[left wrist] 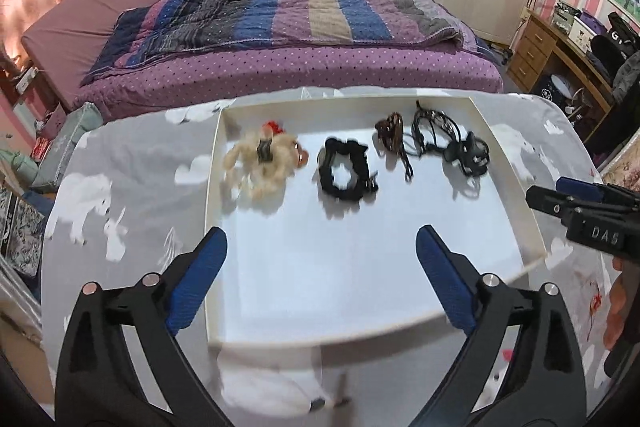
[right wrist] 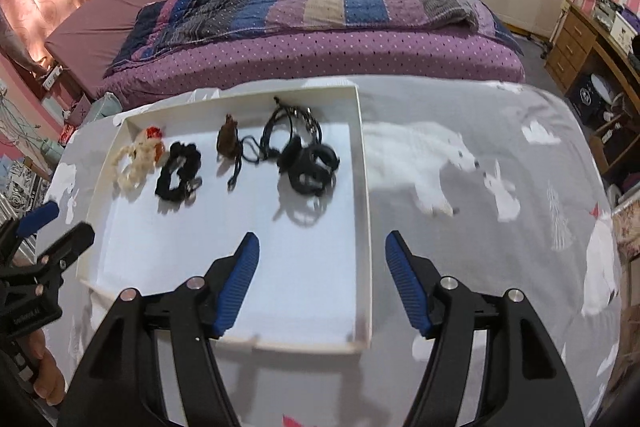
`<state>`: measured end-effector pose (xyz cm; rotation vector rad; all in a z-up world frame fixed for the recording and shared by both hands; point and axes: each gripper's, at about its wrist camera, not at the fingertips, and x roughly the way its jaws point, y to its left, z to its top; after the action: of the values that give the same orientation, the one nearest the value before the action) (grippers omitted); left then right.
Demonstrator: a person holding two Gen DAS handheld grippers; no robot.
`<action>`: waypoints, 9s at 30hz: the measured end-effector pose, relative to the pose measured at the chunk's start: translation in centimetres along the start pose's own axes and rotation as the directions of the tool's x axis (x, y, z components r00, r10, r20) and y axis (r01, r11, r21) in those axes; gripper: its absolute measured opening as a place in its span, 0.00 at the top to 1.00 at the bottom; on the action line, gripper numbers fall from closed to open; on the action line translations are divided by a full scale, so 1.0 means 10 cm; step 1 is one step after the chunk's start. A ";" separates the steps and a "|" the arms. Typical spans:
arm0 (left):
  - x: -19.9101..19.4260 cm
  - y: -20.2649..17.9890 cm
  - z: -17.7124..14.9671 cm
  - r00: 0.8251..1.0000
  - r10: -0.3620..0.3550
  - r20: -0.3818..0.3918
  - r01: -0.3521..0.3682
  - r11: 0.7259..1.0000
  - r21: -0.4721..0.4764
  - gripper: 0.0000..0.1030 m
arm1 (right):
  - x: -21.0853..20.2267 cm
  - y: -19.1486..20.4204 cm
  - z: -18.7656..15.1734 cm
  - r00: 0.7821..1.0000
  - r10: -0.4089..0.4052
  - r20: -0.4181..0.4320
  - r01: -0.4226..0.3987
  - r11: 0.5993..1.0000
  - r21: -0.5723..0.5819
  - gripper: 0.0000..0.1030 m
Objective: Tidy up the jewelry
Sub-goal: 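Open both tools to release the items and withdraw from the tray, then grasp the silver bead charm with the left tool while the right tool grasps the red string bracelet, then carry the silver charm and red bracelet into the white tray with both tools, then open both tools to release the items and withdraw from the tray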
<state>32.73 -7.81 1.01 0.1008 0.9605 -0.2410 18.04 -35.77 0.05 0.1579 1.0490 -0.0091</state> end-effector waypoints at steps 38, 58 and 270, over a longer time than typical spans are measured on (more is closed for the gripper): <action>-0.72 0.08 -1.21 0.998 -0.036 0.051 0.039 0.998 -0.050 0.03 | -0.81 -0.09 -1.09 0.990 -0.064 0.122 0.069 0.997 -0.032 0.22; -0.73 0.00 -1.42 0.999 -0.021 0.028 0.021 1.000 -0.021 0.03 | -0.85 -0.49 -1.30 0.989 -0.122 0.088 0.123 0.992 -0.005 0.22; -0.02 0.30 0.07 0.998 0.026 0.050 -0.023 0.998 -0.052 0.05 | -0.08 0.58 0.24 0.979 -0.052 0.199 0.061 0.997 -0.040 0.25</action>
<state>33.90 -5.02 1.45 0.0594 0.9138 -0.1955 20.18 -30.40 2.61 0.0834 0.8538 -0.0516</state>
